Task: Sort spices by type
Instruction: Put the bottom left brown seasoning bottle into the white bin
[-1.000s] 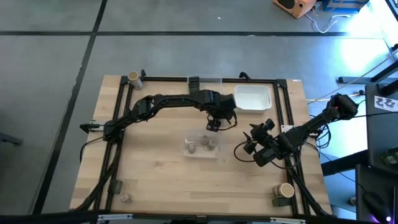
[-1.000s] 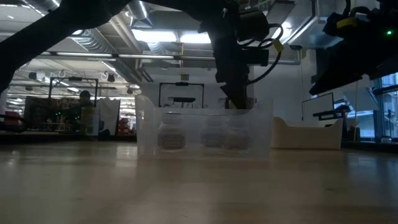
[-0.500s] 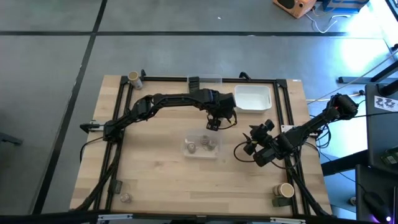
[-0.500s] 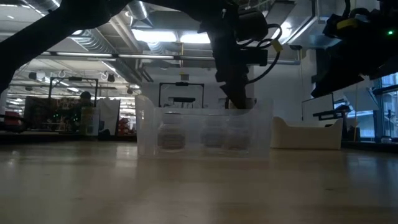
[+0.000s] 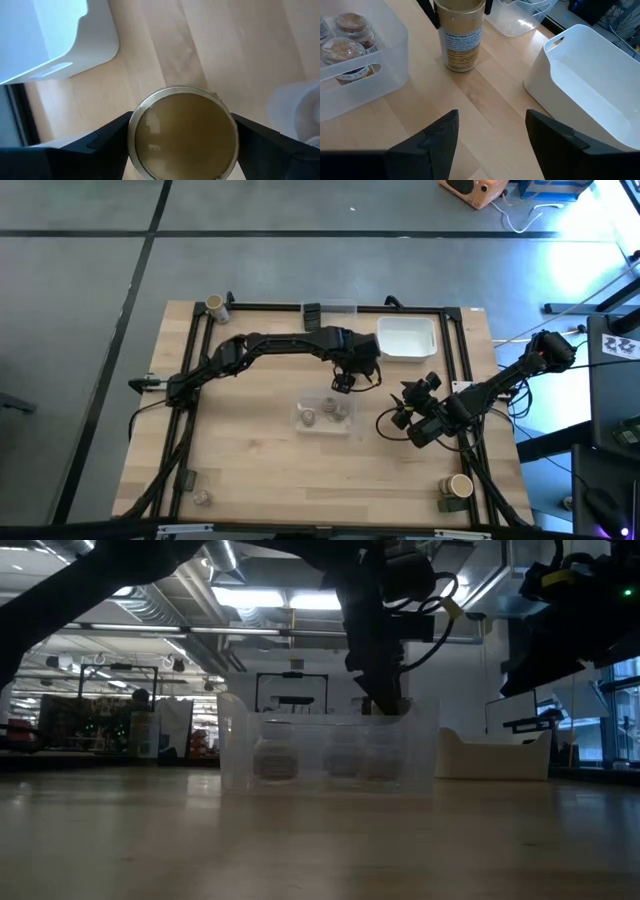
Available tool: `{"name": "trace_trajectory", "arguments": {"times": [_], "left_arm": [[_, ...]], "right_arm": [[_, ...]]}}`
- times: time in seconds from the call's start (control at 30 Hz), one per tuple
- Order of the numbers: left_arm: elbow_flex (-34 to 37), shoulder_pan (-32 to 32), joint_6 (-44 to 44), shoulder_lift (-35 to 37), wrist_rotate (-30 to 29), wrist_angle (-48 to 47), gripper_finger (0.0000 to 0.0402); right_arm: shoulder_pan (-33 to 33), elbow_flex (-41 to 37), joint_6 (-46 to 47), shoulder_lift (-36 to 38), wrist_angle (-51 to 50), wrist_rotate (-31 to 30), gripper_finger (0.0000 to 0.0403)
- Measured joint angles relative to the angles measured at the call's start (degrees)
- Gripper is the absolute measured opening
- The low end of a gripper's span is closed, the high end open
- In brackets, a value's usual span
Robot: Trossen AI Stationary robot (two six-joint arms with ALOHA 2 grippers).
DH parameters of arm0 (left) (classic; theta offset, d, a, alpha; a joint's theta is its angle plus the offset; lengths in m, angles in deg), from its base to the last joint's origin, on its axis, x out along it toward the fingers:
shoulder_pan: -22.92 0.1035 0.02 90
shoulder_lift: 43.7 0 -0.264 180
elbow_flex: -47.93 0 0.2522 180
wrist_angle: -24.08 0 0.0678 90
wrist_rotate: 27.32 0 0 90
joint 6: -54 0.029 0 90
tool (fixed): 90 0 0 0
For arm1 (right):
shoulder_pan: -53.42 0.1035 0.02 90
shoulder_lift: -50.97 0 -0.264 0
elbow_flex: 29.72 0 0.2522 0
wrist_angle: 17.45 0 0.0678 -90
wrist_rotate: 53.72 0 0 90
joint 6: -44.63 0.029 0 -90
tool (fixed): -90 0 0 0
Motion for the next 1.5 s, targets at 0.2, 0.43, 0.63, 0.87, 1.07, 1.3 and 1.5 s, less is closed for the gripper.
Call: {"name": "trace_trajectory", "arguments": {"times": [0.2,0.43,0.63,0.87,1.07,1.3,1.5], "left_arm": [[0.0,-0.4,-1.0,0.0,-2.2,0.6,0.0292],[0.0,-0.7,-1.4,0.0,-2.6,0.5,0.0292],[0.0,-1.4,-0.6,0.0,-2.6,0.3,0.0293],[0.2,-1.6,4.9,0.0,-2.0,-0.3,0.0293],[0.2,-1.4,1.2,-0.1,-2.0,2.3,0.0293],[0.2,-1.5,1.7,-0.2,-2.9,2.0,0.0293],[0.2,-1.4,-0.6,-0.3,-4.8,1.7,0.0321]], "right_arm": [[0.0,0.0,0.0,0.0,0.1,0.0,0.0232],[0.0,0.0,0.0,0.0,0.1,0.0,0.0232],[0.0,0.0,0.0,0.0,0.1,0.1,0.0232],[0.0,0.0,0.0,0.0,0.1,0.2,0.0232],[0.0,-1.5,0.0,0.0,1.0,0.2,0.0232],[0.0,-2.4,0.0,0.0,2.1,0.9,0.0232],[0.0,-2.4,-1.1,0.0,2.5,0.9,0.0232]]}}
